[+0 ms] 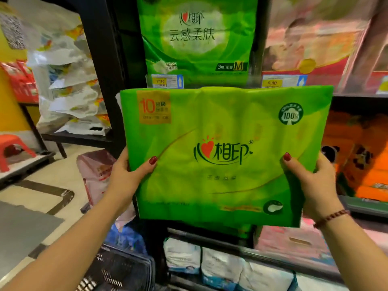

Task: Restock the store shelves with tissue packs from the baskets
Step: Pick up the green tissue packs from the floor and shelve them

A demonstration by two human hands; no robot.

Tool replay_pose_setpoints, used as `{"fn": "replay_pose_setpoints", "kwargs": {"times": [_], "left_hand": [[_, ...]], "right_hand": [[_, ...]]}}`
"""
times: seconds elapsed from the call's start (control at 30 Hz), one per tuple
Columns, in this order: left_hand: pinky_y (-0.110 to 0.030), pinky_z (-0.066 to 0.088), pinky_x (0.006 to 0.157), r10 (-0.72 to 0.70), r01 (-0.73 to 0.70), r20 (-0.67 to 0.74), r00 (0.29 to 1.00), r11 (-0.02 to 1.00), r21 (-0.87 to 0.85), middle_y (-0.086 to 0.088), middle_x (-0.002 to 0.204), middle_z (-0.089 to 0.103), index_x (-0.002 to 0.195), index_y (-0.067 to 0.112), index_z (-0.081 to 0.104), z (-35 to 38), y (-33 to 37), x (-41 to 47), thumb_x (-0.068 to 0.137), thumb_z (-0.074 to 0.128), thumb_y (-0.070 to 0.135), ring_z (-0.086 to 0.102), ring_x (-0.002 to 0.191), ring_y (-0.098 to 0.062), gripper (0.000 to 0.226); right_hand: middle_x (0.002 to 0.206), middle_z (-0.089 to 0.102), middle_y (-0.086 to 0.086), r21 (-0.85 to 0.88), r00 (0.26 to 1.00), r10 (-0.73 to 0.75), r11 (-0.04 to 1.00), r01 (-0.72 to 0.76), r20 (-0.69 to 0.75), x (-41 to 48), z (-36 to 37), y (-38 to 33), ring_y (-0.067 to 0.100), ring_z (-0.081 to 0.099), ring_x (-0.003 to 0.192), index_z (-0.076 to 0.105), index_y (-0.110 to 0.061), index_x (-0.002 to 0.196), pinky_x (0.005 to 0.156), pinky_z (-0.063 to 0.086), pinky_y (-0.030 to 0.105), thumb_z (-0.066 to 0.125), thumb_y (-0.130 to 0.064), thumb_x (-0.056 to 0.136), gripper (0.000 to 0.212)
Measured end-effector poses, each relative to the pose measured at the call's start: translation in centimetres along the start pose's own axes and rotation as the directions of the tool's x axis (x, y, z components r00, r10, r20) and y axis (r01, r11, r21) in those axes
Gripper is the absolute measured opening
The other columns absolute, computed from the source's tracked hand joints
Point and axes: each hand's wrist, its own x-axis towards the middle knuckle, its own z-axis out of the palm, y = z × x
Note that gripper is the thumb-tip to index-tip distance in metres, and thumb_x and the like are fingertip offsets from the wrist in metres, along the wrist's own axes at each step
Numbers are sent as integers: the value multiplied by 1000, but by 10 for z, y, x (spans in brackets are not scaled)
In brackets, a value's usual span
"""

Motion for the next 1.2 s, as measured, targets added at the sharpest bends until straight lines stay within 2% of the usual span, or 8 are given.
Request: {"fn": "replay_pose_setpoints", "kwargs": {"times": [0.1,0.23,0.33,0.47,0.67,0.83,1.1,1.2], "left_hand": [[-23,56,68,40,-40,23,999,999,1,20,97,73,106,36,60,4,-13,33,46,88,56,69,86,0,69],[-12,53,70,109,-112,68,992,993,33,24,100,71,110,34,57,5,-43,70,46,84,66,67,91,4,76],[-12,52,74,121,-127,107,987,991,51,22,107,70,110,39,60,4,-67,93,53,83,62,66,98,2,66],[-12,52,77,161,-173,135,978,981,87,25,105,70,110,35,57,8,-87,114,65,80,46,64,99,5,52],[-10,50,79,194,-208,157,968,975,81,26,103,70,112,28,52,16,-116,135,74,67,18,64,100,5,41],[-10,50,78,185,-193,103,977,978,77,25,100,71,109,28,54,20,-138,145,83,63,1,65,97,5,38],[-9,50,78,84,-98,110,990,987,131,21,101,69,109,31,54,6,-170,141,85,62,-1,64,98,6,40],[-10,50,80,56,-76,131,990,985,154,19,108,65,112,31,52,2,-179,140,87,61,-1,63,100,6,42]], "right_hand": [[93,74,-12,-8,995,-101,995,101,-24,21,7,9,8,70,84,64,-29,99,61,56,21,79,-36,59,43],[93,73,-10,-5,977,-211,977,211,-38,48,9,36,10,69,82,67,-35,96,58,56,22,85,-54,51,52],[93,70,-3,-6,963,-262,965,262,-68,66,9,63,19,66,81,66,-34,96,59,56,27,86,-59,50,56],[114,65,3,-20,914,-389,921,390,-112,84,7,93,28,63,108,63,-34,108,81,56,36,85,-49,63,52],[118,65,-6,-49,857,-499,867,497,-127,105,3,119,27,60,116,60,-34,116,91,53,37,86,-45,65,59],[111,68,-16,-33,881,-455,890,455,-128,109,11,126,17,63,111,61,-35,111,86,55,28,87,-50,58,61],[102,68,-26,-123,916,-391,917,380,-87,99,15,155,0,64,99,57,-33,106,79,53,17,84,-39,53,59],[106,66,-27,-164,922,-384,914,372,-47,98,15,161,0,63,102,59,-42,109,81,53,17,84,-39,53,61]]}}
